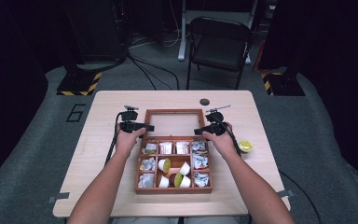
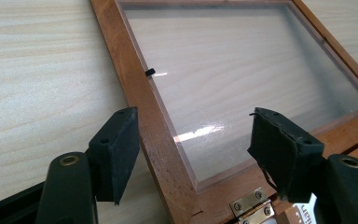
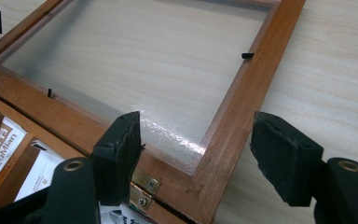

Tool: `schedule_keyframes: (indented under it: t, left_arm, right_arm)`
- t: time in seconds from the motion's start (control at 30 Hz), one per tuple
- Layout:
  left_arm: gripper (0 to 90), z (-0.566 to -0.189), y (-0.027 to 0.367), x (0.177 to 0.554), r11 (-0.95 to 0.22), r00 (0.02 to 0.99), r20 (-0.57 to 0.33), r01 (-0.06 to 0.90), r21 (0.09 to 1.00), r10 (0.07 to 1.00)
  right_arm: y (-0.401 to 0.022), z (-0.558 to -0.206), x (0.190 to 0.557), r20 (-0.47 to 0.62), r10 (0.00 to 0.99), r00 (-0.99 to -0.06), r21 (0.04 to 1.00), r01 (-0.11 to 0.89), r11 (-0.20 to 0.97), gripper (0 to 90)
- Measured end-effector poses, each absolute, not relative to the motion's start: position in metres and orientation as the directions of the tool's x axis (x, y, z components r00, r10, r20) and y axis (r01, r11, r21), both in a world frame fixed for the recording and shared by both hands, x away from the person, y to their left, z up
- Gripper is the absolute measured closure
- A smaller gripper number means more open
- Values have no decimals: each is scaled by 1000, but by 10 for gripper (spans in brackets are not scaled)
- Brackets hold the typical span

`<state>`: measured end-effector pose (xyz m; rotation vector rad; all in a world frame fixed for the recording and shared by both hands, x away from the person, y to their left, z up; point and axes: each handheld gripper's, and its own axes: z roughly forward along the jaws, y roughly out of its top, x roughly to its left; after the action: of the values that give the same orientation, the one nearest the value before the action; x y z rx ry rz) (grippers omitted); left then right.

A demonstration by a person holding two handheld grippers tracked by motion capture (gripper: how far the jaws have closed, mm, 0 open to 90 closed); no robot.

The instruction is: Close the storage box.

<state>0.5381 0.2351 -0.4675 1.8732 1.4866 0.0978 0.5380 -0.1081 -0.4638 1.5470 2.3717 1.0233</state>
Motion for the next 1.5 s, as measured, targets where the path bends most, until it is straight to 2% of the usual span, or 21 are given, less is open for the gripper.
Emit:
schedule_keyframes:
  t: [0.13, 1.5]
  left_arm:
    - [322, -471, 235, 539, -66, 330, -370, 816, 574, 868]
    - [320, -488, 235, 542, -33, 295, -410, 843, 537, 863]
  right_arm:
    - [-109, -465, 539, 248, 854, -458, 597, 766, 238, 296]
    - [-113, -484, 547, 378, 829, -412, 548, 821, 158, 246]
